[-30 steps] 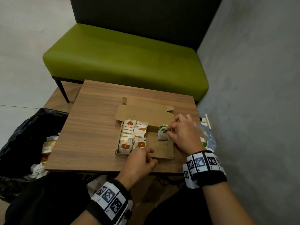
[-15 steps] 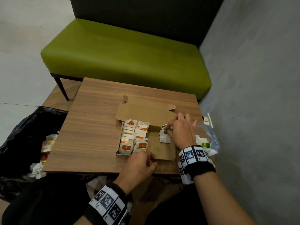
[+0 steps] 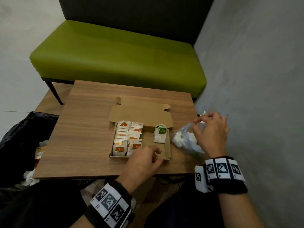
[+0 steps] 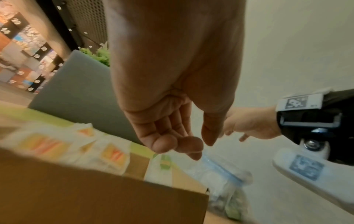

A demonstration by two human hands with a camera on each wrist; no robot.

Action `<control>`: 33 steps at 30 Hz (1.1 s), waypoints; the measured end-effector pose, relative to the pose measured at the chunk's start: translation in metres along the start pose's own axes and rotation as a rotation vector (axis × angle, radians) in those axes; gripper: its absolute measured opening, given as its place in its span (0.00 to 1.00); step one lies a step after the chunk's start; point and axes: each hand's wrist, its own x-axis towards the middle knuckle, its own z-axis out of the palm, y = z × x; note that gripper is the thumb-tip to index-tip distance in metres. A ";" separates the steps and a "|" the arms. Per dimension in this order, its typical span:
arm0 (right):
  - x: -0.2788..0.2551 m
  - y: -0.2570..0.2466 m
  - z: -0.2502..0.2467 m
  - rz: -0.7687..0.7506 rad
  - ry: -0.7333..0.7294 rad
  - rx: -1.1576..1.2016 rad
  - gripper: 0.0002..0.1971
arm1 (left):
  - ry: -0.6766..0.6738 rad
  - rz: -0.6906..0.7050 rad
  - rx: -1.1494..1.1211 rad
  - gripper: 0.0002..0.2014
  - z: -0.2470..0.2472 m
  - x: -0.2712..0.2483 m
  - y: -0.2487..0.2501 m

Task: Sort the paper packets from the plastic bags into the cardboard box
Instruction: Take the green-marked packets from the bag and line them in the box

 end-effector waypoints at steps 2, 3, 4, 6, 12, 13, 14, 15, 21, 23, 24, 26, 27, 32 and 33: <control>0.001 0.023 -0.009 0.120 -0.076 -0.057 0.04 | 0.037 0.099 0.126 0.15 0.002 0.010 0.018; 0.001 0.033 -0.010 0.171 -0.144 -0.081 0.03 | 0.068 0.161 0.183 0.15 0.004 0.015 0.027; 0.001 0.042 -0.009 0.211 -0.211 -0.094 0.02 | 0.093 0.224 0.220 0.15 0.007 0.021 0.036; -0.001 0.054 -0.003 0.249 -0.299 -0.093 0.01 | 0.100 0.339 0.268 0.19 0.016 0.033 0.052; -0.009 0.065 0.012 0.258 -0.359 -0.029 0.04 | 0.017 0.451 0.562 0.24 0.047 0.076 0.074; -0.010 0.066 0.013 0.255 -0.365 -0.030 0.06 | -0.011 0.414 0.620 0.24 0.047 0.079 0.073; -0.010 0.067 0.014 0.248 -0.370 -0.031 0.08 | -0.045 0.383 0.686 0.23 0.046 0.081 0.072; -0.011 0.068 0.015 0.240 -0.370 -0.037 0.10 | -0.071 0.367 0.747 0.21 0.045 0.081 0.071; -0.014 0.067 0.016 0.220 -0.321 -0.071 0.11 | -0.106 0.390 0.788 0.19 0.048 0.071 0.055; -0.013 0.064 0.018 0.184 -0.278 -0.026 0.12 | -0.101 0.412 0.762 0.21 0.052 0.068 0.051; -0.012 0.062 0.020 0.149 -0.254 0.002 0.13 | -0.089 0.424 0.753 0.21 0.054 0.067 0.050; -0.009 0.057 0.024 0.074 -0.249 0.007 0.16 | -0.065 0.448 0.742 0.22 0.057 0.065 0.048; -0.007 0.053 0.027 0.052 -0.275 -0.011 0.17 | -0.058 0.455 0.737 0.22 0.058 0.065 0.047; 0.005 0.041 0.048 0.054 -0.448 -0.180 0.25 | -0.061 0.460 0.705 0.26 0.059 0.064 0.045; 0.007 0.039 0.052 0.055 -0.446 -0.211 0.24 | -0.055 0.465 0.697 0.25 0.059 0.064 0.044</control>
